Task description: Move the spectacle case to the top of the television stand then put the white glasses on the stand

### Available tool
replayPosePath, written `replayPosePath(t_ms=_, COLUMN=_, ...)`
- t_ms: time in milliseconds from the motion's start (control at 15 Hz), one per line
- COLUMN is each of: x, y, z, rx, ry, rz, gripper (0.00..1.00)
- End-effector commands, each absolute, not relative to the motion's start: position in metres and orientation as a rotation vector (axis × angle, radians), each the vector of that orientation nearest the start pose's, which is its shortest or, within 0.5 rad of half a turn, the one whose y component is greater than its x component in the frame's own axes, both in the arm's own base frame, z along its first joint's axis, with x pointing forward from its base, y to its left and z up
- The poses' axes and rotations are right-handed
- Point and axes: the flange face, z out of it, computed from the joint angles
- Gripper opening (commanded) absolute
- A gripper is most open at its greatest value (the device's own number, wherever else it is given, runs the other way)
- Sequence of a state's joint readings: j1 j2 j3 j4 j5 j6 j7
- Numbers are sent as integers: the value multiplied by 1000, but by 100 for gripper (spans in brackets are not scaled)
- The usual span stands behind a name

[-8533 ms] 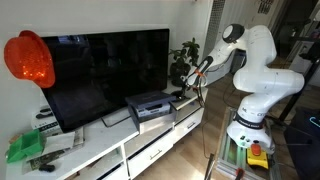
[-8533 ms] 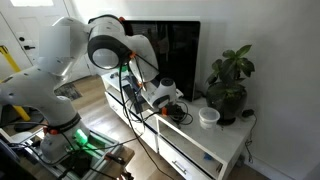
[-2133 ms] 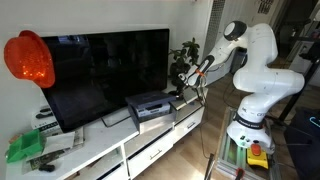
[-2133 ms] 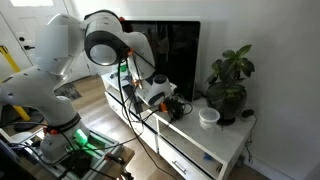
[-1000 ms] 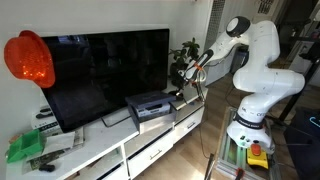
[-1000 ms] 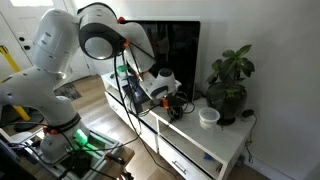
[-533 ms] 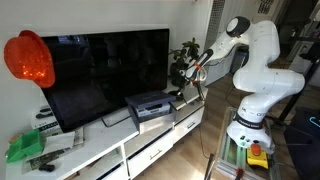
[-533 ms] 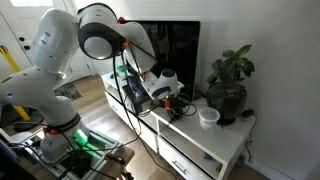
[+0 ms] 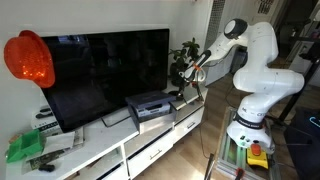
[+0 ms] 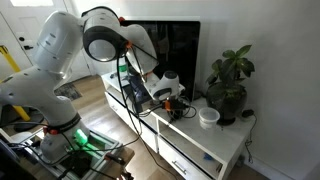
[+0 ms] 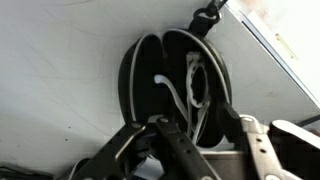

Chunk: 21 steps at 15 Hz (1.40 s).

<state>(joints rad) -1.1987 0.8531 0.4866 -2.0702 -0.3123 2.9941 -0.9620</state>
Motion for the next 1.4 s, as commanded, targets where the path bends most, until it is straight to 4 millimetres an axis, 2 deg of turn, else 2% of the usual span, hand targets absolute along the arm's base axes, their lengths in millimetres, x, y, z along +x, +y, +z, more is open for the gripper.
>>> replayPosePath(t_ms=0, x=465, y=-359, z=69, rx=-3009, ry=-581, rz=-501, gripper=47)
replayPosePath(t_ms=133, x=467, y=-359, z=63, rx=-3008, ry=-580, rz=-488, gripper=45)
replayPosePath(t_ms=267, x=468, y=-359, z=58, rx=-3007, ry=-579, rz=-482, gripper=36)
replayPosePath(t_ms=333, x=468, y=-359, z=56, rx=-3003, ry=-579, rz=-479, gripper=18)
replayPosePath(t_ms=400, x=469, y=-359, z=55, rx=-3003, ry=-579, rz=-475, gripper=12)
replayPosePath(t_ms=467, x=470, y=-359, z=54, rx=-3003, ry=-579, rz=-472, gripper=11)
replayPosePath(t_ms=600, x=471, y=-359, z=54, rx=-2996, ry=-576, rz=-469, gripper=0)
replayPosePath(t_ms=1067, x=471, y=-355, z=69, rx=-3008, ry=-589, rz=-469, gripper=1)
replayPosePath(t_ms=1333, x=469, y=-346, z=91, rx=-3026, ry=-607, rz=-489, gripper=1)
